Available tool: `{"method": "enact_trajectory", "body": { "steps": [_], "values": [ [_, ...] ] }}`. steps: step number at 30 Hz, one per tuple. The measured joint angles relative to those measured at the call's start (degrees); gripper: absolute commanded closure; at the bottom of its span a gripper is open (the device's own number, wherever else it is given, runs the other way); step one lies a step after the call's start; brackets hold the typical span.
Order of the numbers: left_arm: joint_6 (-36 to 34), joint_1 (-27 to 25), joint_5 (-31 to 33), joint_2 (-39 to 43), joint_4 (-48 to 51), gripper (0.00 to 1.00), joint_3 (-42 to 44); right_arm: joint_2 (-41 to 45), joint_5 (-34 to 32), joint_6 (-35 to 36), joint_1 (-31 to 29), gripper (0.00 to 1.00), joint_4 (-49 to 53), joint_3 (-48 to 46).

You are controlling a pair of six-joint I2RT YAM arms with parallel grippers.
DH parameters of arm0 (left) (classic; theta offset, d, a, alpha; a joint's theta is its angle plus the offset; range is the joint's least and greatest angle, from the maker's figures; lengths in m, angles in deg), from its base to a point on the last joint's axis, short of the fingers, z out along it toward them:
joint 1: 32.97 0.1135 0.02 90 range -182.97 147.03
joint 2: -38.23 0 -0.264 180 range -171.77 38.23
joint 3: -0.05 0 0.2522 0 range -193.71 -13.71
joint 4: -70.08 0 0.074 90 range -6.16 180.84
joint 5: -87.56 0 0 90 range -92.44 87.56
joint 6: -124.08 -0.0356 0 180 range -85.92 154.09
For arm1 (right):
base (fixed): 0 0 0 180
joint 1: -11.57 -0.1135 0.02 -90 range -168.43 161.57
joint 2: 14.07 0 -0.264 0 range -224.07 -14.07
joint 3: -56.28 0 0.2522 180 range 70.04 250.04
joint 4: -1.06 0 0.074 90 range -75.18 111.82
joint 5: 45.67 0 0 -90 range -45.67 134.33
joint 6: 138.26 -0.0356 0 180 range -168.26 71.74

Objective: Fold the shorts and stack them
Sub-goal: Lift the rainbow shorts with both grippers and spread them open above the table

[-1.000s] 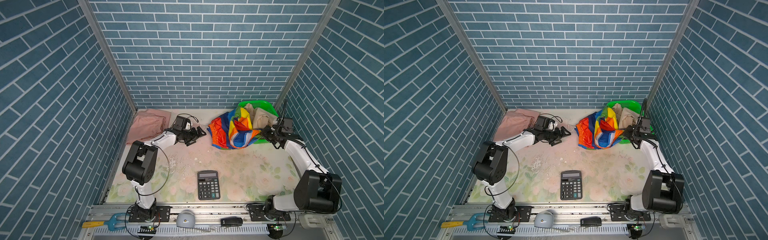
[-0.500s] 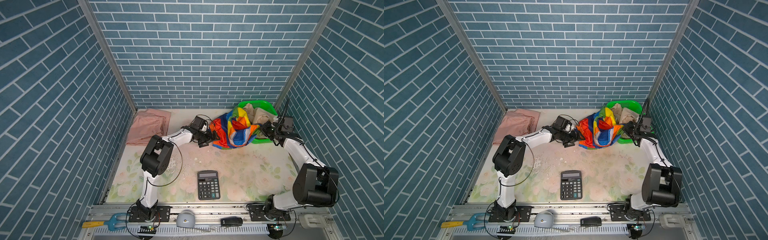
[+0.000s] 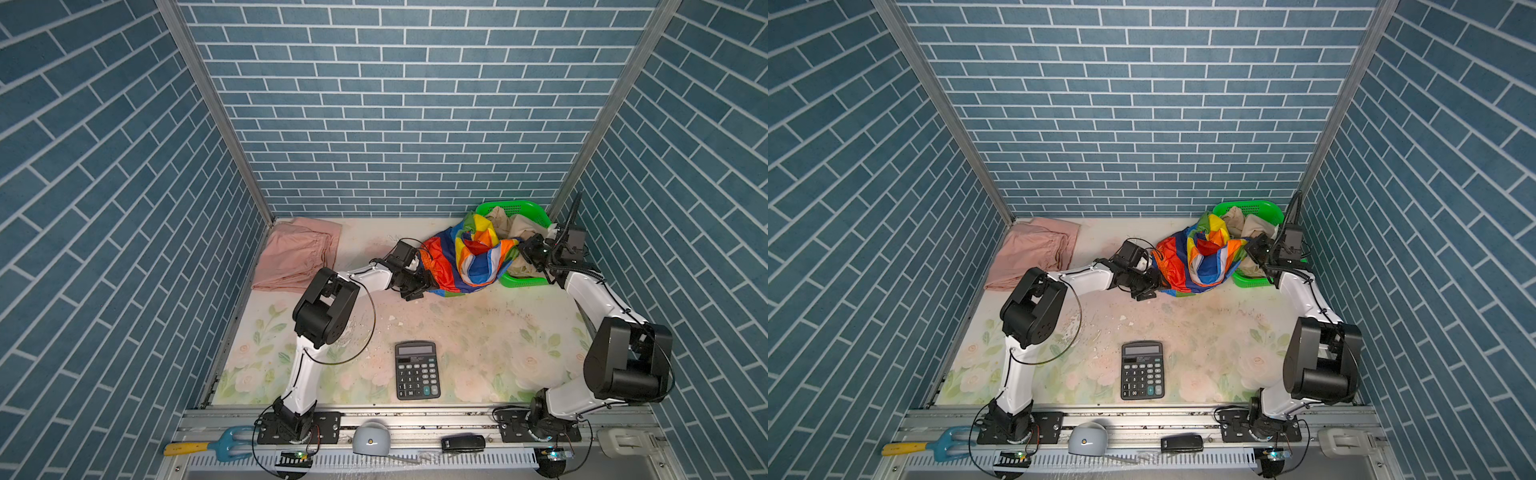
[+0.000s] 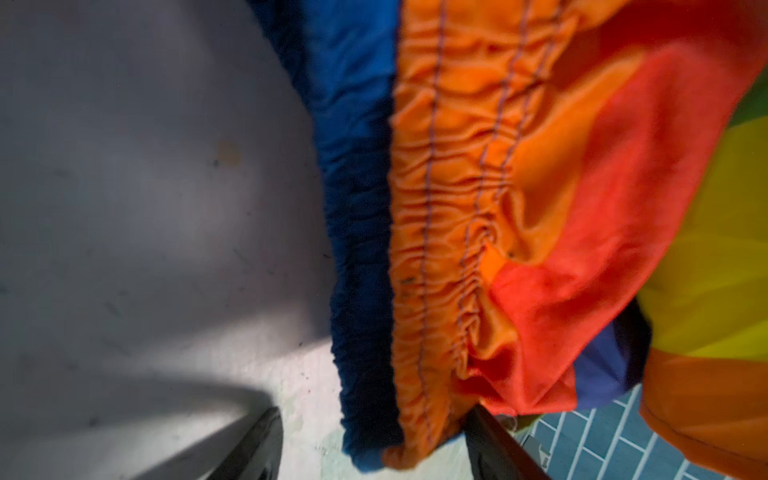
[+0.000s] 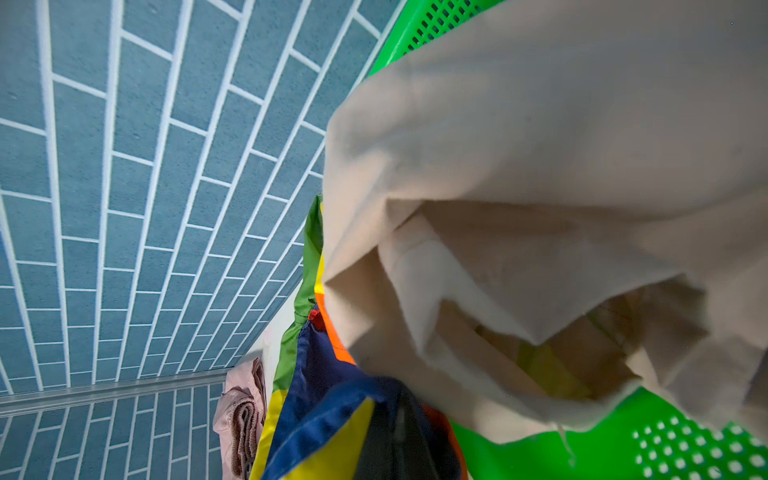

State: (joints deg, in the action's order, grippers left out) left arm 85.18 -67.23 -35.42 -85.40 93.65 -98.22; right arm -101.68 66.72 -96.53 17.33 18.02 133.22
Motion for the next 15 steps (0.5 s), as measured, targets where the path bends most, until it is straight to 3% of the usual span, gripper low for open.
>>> {"method": "enact_trajectory", "body": {
  "steps": [3, 9, 15],
  "values": [
    [1.42, -0.33, 0.24, -1.22, -1.53, 0.49, -0.9, 0.0, 0.37, -0.2, 0.0, 1.0, -0.37, 0.0],
    [3.48, -0.66, 0.17, -1.97, -3.69, 1.0, -1.49, -0.04, 1.05, -0.83, -0.13, 1.0, -0.7, 0.0],
    [1.51, 3.37, -1.42, 0.04, -0.11, 1.0, -4.76, -1.18, 2.78, -0.55, -1.79, 1.0, 0.79, 5.2]
  ]
}}
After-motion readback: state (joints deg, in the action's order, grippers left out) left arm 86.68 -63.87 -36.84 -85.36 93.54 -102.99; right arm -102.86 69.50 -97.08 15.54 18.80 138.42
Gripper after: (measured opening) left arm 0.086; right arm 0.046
